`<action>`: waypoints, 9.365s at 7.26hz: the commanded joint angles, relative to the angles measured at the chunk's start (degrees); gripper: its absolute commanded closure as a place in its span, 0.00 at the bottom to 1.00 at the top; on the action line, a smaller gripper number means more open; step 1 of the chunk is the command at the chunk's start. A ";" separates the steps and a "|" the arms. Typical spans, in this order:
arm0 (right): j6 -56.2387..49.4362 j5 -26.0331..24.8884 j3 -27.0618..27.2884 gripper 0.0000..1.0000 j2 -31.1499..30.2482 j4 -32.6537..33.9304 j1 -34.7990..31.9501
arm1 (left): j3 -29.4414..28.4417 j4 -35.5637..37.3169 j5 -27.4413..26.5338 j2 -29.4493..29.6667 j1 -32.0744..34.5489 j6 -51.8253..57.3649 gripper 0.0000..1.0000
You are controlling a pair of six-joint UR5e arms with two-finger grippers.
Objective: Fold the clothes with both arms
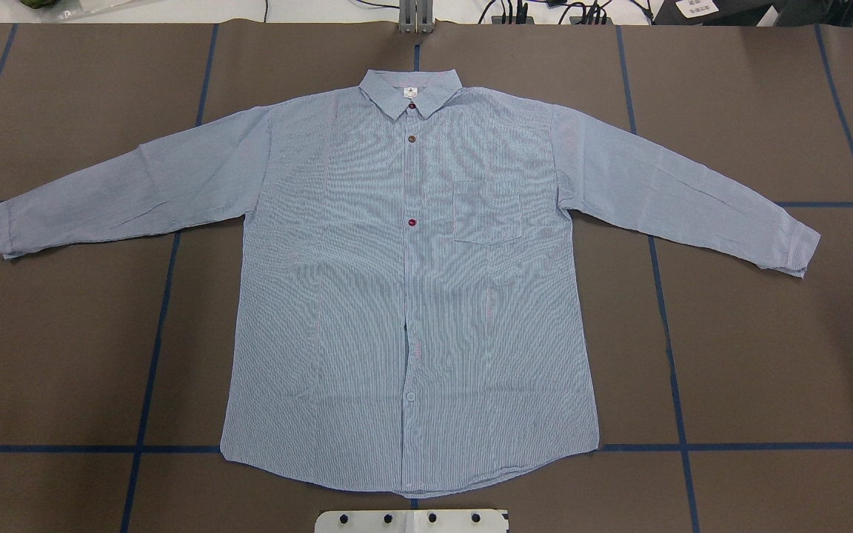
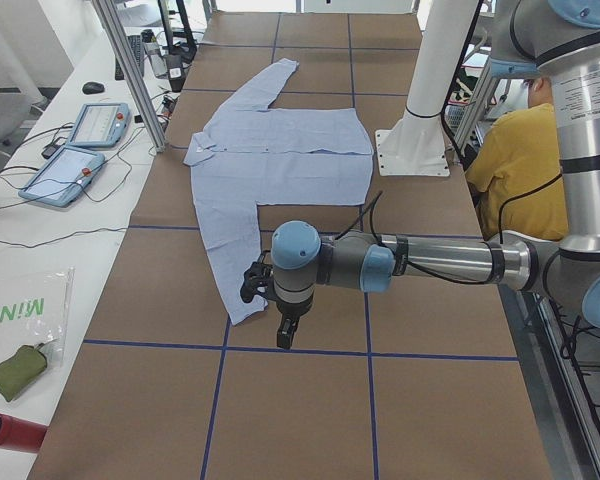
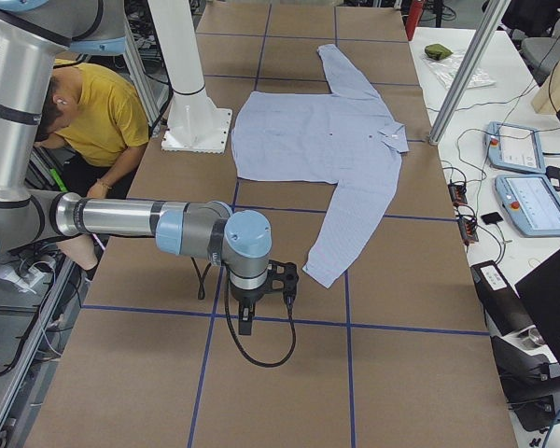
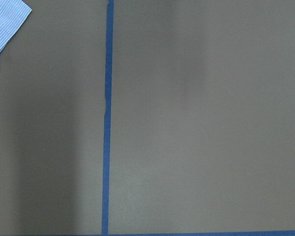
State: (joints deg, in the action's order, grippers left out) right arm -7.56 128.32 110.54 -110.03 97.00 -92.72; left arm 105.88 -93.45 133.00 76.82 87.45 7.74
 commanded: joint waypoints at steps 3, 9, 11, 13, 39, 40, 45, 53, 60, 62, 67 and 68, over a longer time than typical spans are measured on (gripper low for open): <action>0.27 0.09 0.81 0.00 0.78 -0.05 0.00 | 1.59 -4.34 -0.02 -0.44 0.00 0.17 0.00; 4.99 4.98 0.83 0.00 13.27 -4.96 -0.18 | -0.58 -31.96 0.16 9.75 0.09 -2.28 0.00; 18.69 5.45 -0.93 0.00 11.61 -17.58 4.18 | -0.50 -32.05 0.16 9.67 0.09 -2.29 0.00; 35.52 2.48 -5.57 0.00 6.17 -39.74 10.35 | -0.41 -32.05 1.46 9.49 0.09 -2.29 0.00; 83.59 -42.09 -15.35 1.00 18.03 -71.33 49.92 | -0.06 -32.41 4.11 8.17 0.18 -1.59 0.00; 83.59 -42.80 -15.79 1.00 25.93 -68.46 49.92 | -0.06 -32.41 4.11 8.17 0.18 -1.68 0.00; 88.13 -54.20 -15.88 1.00 60.41 -23.16 57.02 | -0.41 -32.41 4.11 8.17 0.18 -1.76 0.00; 93.70 -64.95 -43.76 0.04 85.19 -12.60 68.20 | -0.85 -32.41 4.02 7.30 0.18 -1.76 0.00; 92.31 -41.54 -41.77 0.00 84.50 -8.05 57.42 | -4.25 -38.44 3.76 8.00 -1.48 -2.47 0.00; 81.45 -32.66 -26.16 0.00 71.78 -8.05 49.88 | -11.98 -49.90 2.19 8.09 -5.25 -13.38 0.00; 46.13 -7.25 -6.94 0.00 46.01 -9.02 26.50 | -31.07 -79.41 -18.38 7.82 -24.15 -52.83 0.00; 39.62 -3.29 -6.05 0.00 42.74 -9.02 22.19 | -32.48 -81.69 -19.95 7.82 -25.04 -56.14 0.00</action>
State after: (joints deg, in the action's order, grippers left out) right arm 40.62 119.72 102.50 -62.29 88.10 -64.98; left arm 75.80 -171.91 114.89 84.63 64.13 -42.32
